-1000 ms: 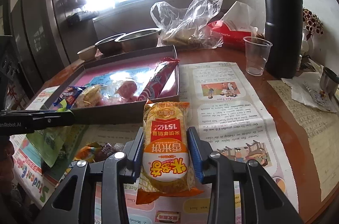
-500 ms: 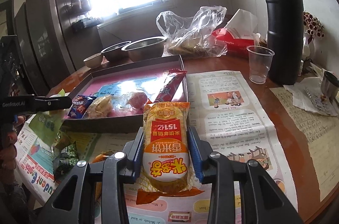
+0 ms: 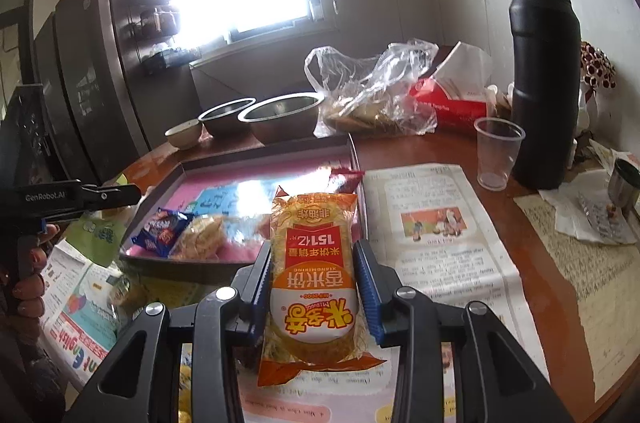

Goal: Organize snacks
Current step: 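Lift and carry the green pouch and yellow bread pack over the pink tray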

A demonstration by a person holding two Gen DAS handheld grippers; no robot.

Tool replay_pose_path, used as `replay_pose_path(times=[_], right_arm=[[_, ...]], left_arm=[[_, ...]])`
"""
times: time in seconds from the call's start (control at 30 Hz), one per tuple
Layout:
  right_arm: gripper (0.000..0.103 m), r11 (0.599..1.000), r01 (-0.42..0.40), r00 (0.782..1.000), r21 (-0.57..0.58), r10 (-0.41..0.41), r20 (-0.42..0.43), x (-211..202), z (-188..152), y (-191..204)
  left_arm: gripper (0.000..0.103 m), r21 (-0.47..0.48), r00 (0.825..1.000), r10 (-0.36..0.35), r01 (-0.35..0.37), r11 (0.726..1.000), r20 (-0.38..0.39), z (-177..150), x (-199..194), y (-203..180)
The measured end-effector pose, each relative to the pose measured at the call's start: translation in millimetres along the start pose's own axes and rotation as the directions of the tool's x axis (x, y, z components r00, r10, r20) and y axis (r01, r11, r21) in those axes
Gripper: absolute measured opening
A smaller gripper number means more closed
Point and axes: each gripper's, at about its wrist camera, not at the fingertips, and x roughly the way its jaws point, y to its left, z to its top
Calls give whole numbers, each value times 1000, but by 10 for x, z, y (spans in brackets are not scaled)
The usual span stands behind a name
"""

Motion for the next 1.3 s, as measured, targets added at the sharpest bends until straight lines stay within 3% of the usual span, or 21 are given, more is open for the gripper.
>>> replay_pose_path(times=[0.17,0.53,0.73,1.0,1.2,1.3], right_arm=[[32,1000,-1,1000,-21,1,17,80,121,55],[30,999,-19,996,26,22,-85,239,-36,-121],[38,999,-40,988,21,43,-148,280,-185,-104],[46,1000,-15,973,-14,11,-231,436,-340,-11],[47,1000,20,972,-20,-24,-233,463,-376,-60],[40,998,44,973,-49,-54,-225,479,-386,-63]], left_arm=[[33,-24,1000,5,-5,1000,17,102,63,107],[33,-37,1000,-7,7,999,-11,157,305,200],[33,-48,1000,-10,10,999,-17,184,395,248],[33,-39,999,-10,9,999,-31,173,473,253],[33,-33,999,-21,19,999,-47,154,536,254],[33,-33,998,-27,25,999,-49,156,564,254]])
